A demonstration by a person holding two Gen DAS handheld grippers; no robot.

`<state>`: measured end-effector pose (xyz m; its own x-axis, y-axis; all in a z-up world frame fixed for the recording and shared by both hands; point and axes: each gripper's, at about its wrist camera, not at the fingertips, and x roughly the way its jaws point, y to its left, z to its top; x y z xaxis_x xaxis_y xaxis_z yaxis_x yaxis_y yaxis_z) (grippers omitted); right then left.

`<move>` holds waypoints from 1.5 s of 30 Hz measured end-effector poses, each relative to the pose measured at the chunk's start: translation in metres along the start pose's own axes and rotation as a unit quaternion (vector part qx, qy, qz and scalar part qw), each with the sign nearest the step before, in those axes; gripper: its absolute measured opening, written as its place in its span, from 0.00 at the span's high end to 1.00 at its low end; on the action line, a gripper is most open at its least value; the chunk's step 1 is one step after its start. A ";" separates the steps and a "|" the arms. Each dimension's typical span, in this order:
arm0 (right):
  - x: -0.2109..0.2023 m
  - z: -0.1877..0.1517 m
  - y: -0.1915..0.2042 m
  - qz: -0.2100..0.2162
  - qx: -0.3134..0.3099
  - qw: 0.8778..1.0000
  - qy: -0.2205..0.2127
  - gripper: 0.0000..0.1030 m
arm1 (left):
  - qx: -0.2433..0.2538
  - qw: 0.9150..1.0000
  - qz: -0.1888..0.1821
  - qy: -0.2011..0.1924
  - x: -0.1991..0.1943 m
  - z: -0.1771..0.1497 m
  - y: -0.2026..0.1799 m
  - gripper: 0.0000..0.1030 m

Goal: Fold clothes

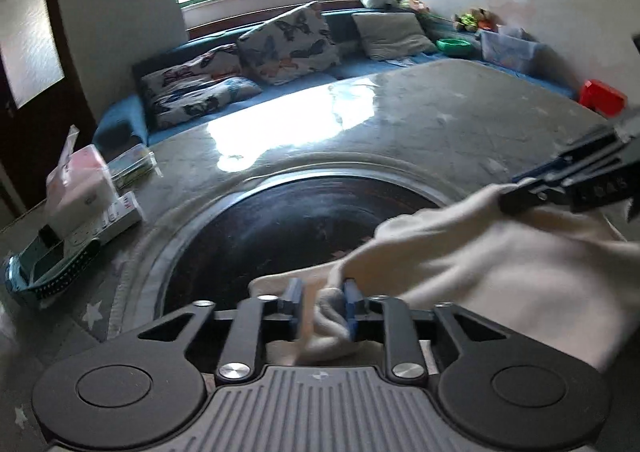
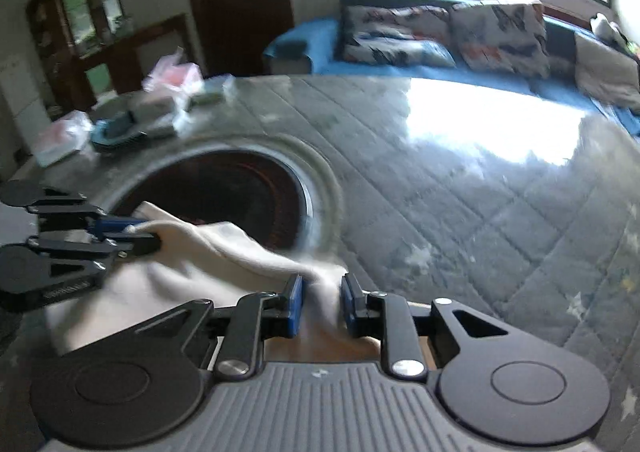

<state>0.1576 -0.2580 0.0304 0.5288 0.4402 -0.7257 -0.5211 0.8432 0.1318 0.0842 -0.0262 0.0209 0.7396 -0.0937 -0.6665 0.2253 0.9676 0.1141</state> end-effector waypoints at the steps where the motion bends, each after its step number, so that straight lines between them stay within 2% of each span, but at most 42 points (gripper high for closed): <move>1: -0.001 -0.001 -0.003 0.000 0.005 1.000 -0.003 0.72 | -0.003 1.000 0.003 -0.002 -0.003 0.000 0.003 0.66; 6: -0.027 -0.001 -0.012 -0.004 0.012 0.999 -0.031 0.72 | -0.021 1.000 0.010 -0.019 -0.020 0.008 0.004 0.70; 9: -0.037 0.000 -0.013 0.001 0.016 0.999 -0.035 0.75 | -0.039 0.999 -0.020 -0.024 -0.024 0.016 -0.001 0.70; 13: -0.029 -0.001 -0.006 0.018 0.009 1.000 -0.023 0.79 | -0.053 0.997 -0.060 -0.010 -0.014 0.023 -0.011 0.70; 17: -0.011 -0.003 -0.001 0.004 -0.006 1.000 -0.007 0.79 | -0.059 0.997 -0.048 0.015 0.006 0.023 -0.013 0.70; 20: -0.006 -0.002 -0.009 0.002 0.007 1.000 -0.006 0.79 | -0.071 0.996 -0.041 0.022 0.013 0.017 -0.006 0.70; 22: -0.015 -0.003 -0.016 0.004 0.017 1.000 -0.014 0.79 | -0.070 0.997 -0.039 0.015 0.008 0.015 -0.007 0.70; 26: -0.041 -0.009 -0.029 -0.004 0.027 0.999 -0.026 0.79 | -0.036 0.999 -0.038 -0.005 -0.010 0.015 -0.024 0.70; 32: -0.069 -0.029 -0.042 0.003 0.046 0.999 -0.018 0.79 | 0.005 0.993 -0.114 -0.036 -0.041 0.016 -0.072 0.70; 38: -0.063 -0.043 -0.041 0.014 0.058 0.998 -0.007 0.79 | 0.047 0.983 -0.173 -0.039 -0.045 0.010 -0.116 0.70; 39: -0.060 -0.043 -0.040 0.014 0.058 0.998 -0.006 0.80 | 0.052 0.981 -0.181 -0.039 -0.045 0.009 -0.122 0.70; 42: -0.055 -0.042 -0.036 0.012 0.052 0.999 -0.009 0.94 | 0.062 0.977 -0.200 -0.039 -0.044 0.008 -0.134 0.70; 45: -0.060 -0.036 -0.028 -0.004 0.029 0.999 -0.030 0.96 | 0.070 0.972 -0.221 -0.038 -0.041 0.006 -0.141 0.70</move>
<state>0.1158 -0.3193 0.0461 0.5721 0.4498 -0.6859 -0.4784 0.8622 0.1664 0.0259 -0.1605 0.0371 0.5944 -0.5145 -0.6180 0.6115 0.7883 -0.0682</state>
